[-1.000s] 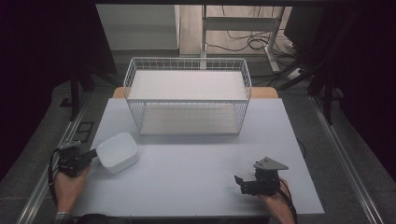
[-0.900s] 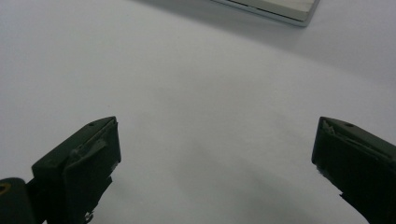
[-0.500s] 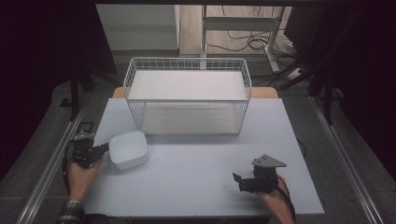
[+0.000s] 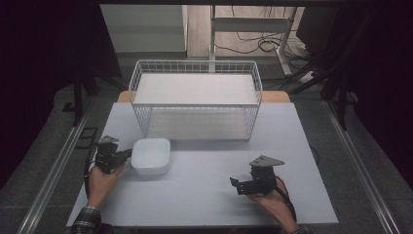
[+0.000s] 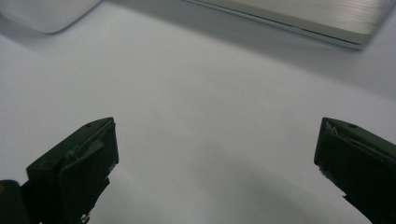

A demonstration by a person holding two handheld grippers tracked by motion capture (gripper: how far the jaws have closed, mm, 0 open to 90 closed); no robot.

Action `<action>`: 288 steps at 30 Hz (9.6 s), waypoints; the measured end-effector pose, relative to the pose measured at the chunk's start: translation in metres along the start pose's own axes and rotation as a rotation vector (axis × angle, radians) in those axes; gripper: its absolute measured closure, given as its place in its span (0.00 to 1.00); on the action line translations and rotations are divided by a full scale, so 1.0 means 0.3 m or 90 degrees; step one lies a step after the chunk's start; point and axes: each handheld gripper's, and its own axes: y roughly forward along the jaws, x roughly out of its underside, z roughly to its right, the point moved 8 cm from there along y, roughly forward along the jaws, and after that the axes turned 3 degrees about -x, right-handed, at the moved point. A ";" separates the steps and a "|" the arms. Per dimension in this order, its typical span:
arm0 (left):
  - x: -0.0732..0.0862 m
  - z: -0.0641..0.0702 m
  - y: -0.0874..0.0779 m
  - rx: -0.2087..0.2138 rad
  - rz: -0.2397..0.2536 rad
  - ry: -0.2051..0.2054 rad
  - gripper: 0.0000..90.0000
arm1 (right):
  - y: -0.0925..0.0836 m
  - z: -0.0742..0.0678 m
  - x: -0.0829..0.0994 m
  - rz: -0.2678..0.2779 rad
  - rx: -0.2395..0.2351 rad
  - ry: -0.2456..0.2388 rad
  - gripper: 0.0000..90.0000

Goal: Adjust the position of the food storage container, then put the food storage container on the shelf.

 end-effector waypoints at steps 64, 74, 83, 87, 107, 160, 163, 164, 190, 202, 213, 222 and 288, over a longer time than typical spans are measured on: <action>0.045 0.530 0.121 0.181 -0.073 0.121 0.97 | 0.116 -0.083 -0.044 -0.099 -0.031 -0.018 0.97; 0.084 0.466 0.033 0.219 -0.037 0.132 0.35 | 0.019 -0.003 -0.041 -0.050 0.003 -0.043 0.51; 0.085 0.463 0.023 0.235 -0.007 0.158 0.10 | 0.017 0.032 -0.025 -0.022 -0.017 -0.046 0.08; 0.068 0.465 0.025 0.236 0.016 0.168 0.07 | 0.016 0.024 -0.035 -0.017 -0.026 -0.061 0.05; -0.034 0.553 0.008 0.284 0.004 0.174 0.05 | -0.007 -0.042 -0.130 -0.012 -0.038 -0.031 0.00; -0.051 0.584 -0.026 0.274 0.006 0.043 0.88 | -0.032 -0.124 -0.172 0.033 -0.125 0.113 0.87; -0.066 0.588 -0.040 0.269 0.014 0.052 0.88 | -0.045 -0.124 -0.190 0.041 -0.125 0.103 0.87; -0.076 0.590 -0.048 0.269 0.018 0.056 0.88 | -0.052 -0.124 -0.201 0.047 -0.125 0.097 0.87; -0.375 0.581 -0.215 0.228 0.111 0.092 0.88 | -0.142 -0.097 -0.500 0.122 -0.136 0.054 0.87; -0.553 0.566 -0.296 0.217 0.146 0.089 0.89 | -0.197 -0.085 -0.704 0.158 -0.116 0.027 0.87; -0.704 0.544 -0.292 0.211 0.136 0.082 0.89 | -0.198 -0.034 -0.846 0.168 -0.098 0.037 0.86; -0.747 0.516 -0.236 0.221 0.113 0.059 0.88 | -0.163 0.012 -0.897 0.149 -0.091 0.058 0.86; -0.802 0.495 -0.109 0.217 0.146 0.131 0.08 | -0.032 0.063 -0.923 0.165 -0.033 0.013 0.01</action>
